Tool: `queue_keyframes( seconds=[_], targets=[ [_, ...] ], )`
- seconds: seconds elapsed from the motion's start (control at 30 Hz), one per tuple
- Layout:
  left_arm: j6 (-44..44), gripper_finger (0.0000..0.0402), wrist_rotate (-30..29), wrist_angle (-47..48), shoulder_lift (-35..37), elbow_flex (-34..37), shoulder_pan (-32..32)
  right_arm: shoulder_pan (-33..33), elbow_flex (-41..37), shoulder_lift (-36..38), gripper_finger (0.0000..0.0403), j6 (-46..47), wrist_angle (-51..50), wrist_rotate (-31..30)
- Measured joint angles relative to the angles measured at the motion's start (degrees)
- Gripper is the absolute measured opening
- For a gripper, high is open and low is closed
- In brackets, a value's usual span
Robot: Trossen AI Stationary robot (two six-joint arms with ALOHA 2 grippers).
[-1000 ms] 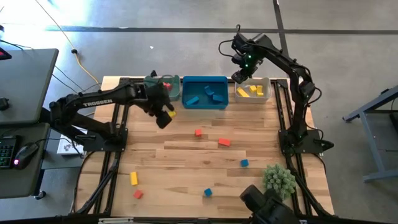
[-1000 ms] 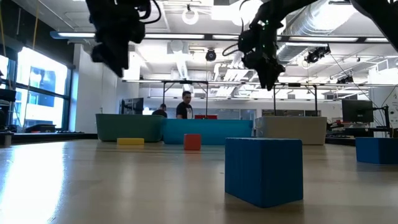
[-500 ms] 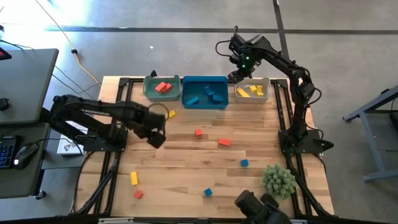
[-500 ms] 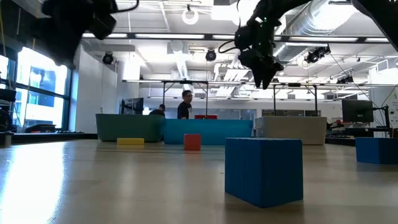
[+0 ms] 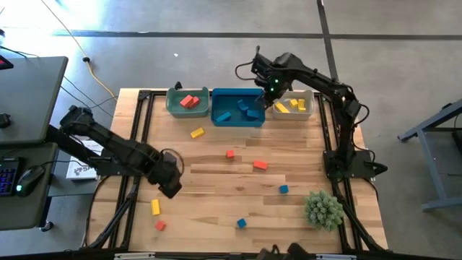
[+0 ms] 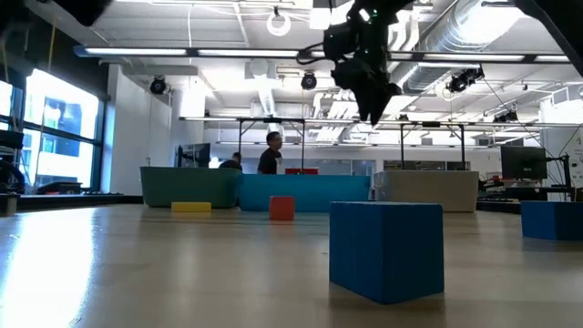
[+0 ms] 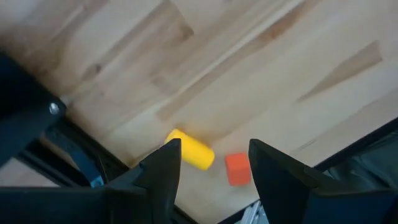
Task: Sort & place blocks by color
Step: Put the orange block into the green bin
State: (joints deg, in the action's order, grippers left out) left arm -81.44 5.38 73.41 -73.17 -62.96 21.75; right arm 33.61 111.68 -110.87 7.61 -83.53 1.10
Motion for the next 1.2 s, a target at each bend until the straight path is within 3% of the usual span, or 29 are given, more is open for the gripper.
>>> queue_keyframes(
  seconds=[0.47, 0.6, 1.2],
  targets=[
    [-24.57, 0.0179, -4.83, -8.96, -2.8, 3.75, 17.59, -12.31, 0.0, -0.02, 0.0183, 2.89, 0.02, -0.1],
    [-29.83, 0.0179, -4.82, -10.29, -5.41, 4.15, 21.48, -14.8, 0.0, -0.02, 0.0183, 2.91, 0.2, -2.62],
    [-39.01, 0.0179, -4.78, -23.2, -17.23, 4.15, 27.56, -17.25, 0.0, -0.04, 0.0183, 5.49, 0.4, -4.34]
  ],
)
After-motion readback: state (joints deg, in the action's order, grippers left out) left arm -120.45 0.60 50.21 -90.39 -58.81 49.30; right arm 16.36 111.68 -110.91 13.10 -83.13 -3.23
